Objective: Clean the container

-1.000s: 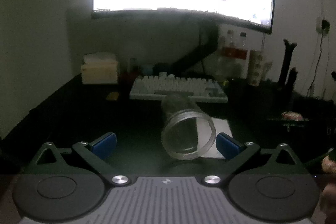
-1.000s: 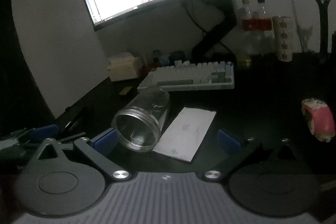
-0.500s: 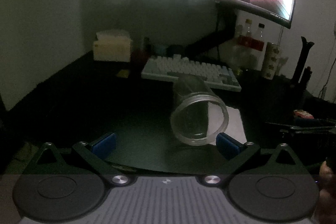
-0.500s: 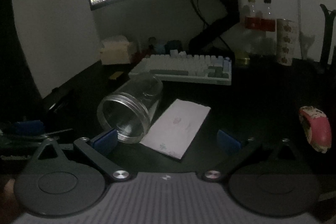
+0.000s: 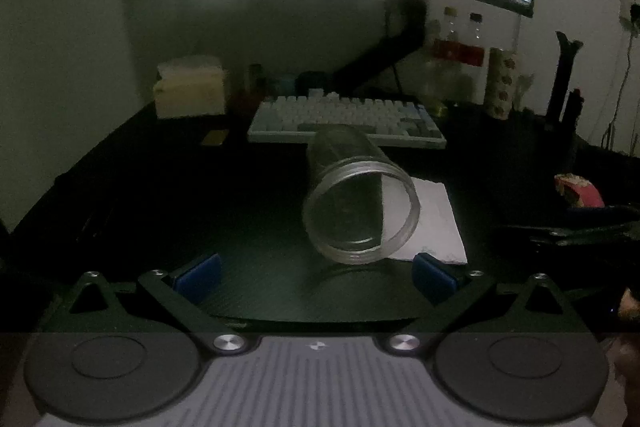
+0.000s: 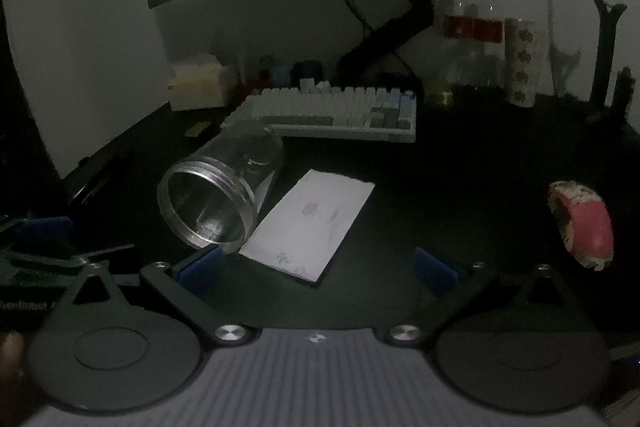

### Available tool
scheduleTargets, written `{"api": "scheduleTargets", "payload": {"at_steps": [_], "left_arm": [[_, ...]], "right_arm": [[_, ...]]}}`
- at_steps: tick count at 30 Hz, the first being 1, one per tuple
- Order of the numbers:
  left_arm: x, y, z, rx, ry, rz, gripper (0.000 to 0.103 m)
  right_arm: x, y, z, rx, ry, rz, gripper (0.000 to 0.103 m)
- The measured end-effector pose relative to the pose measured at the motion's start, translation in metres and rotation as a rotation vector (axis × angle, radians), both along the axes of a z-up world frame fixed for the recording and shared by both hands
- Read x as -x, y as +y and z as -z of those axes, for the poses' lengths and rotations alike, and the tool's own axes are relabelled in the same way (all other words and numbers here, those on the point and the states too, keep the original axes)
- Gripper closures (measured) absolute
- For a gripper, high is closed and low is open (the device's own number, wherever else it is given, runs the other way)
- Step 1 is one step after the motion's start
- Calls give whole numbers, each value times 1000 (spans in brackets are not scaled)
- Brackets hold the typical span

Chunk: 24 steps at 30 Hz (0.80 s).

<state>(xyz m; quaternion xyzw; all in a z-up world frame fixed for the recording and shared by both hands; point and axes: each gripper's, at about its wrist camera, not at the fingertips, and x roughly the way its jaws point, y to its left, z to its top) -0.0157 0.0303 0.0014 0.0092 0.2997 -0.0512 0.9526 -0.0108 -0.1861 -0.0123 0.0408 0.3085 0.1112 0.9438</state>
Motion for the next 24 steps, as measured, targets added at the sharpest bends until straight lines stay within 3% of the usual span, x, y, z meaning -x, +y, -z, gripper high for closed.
{"api": "scheduleTargets", "payload": {"at_steps": [8, 19, 24], "left_arm": [[-2, 3, 0, 35, 17, -7, 0], [-3, -26, 5, -20, 19, 84, 0], [1, -32, 5, -43, 4, 98, 0]], "right_arm": [[9, 1, -3, 18, -2, -5, 0], [23, -26, -7, -35, 8, 103, 0], [29, -29, -10, -32, -6, 101, 0]]}}
